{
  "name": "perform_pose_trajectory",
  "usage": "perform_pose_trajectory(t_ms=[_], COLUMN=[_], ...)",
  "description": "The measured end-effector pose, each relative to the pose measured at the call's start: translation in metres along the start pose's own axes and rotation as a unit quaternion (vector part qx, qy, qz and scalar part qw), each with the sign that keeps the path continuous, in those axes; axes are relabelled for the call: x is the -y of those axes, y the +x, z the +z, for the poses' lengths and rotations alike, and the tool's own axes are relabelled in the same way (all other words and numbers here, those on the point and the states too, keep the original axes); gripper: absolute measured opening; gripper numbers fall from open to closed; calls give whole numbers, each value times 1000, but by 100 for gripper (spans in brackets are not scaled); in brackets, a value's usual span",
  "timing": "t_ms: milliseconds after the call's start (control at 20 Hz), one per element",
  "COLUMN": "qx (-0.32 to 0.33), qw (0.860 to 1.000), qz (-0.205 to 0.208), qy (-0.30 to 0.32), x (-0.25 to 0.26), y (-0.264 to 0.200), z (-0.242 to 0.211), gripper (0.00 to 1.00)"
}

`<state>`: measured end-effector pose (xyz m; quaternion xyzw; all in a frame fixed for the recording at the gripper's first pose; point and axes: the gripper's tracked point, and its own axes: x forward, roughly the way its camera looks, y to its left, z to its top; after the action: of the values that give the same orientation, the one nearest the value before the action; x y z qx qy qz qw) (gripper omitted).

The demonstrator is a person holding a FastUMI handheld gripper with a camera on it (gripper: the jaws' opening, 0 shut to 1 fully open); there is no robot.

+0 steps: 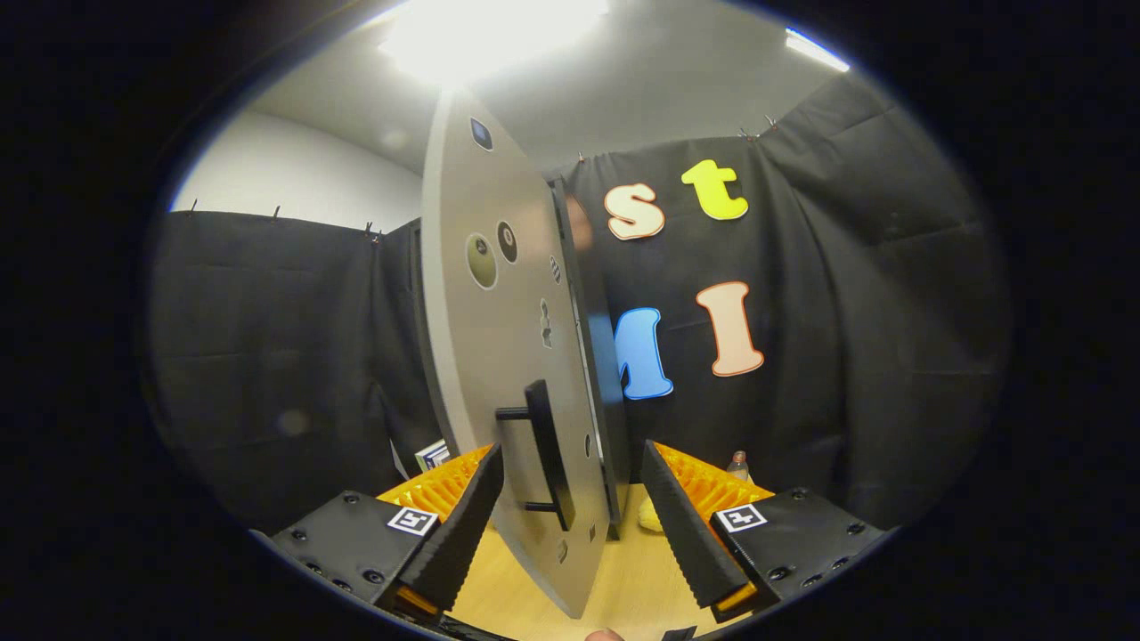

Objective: Open the shoe cabinet door, grab the shoes and put them into the shoe cabinet, then close the shoe cabinet door.

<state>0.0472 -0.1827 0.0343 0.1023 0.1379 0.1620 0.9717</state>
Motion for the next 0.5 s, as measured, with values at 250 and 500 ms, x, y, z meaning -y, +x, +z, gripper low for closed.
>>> perform_pose_trajectory(t_ms=[250, 500], qx=[-30, -31], qw=[997, 991], qz=[74, 131], qy=[1, -27], x=[-8, -23], y=[23, 31], z=[-19, -18], gripper=[97, 96])
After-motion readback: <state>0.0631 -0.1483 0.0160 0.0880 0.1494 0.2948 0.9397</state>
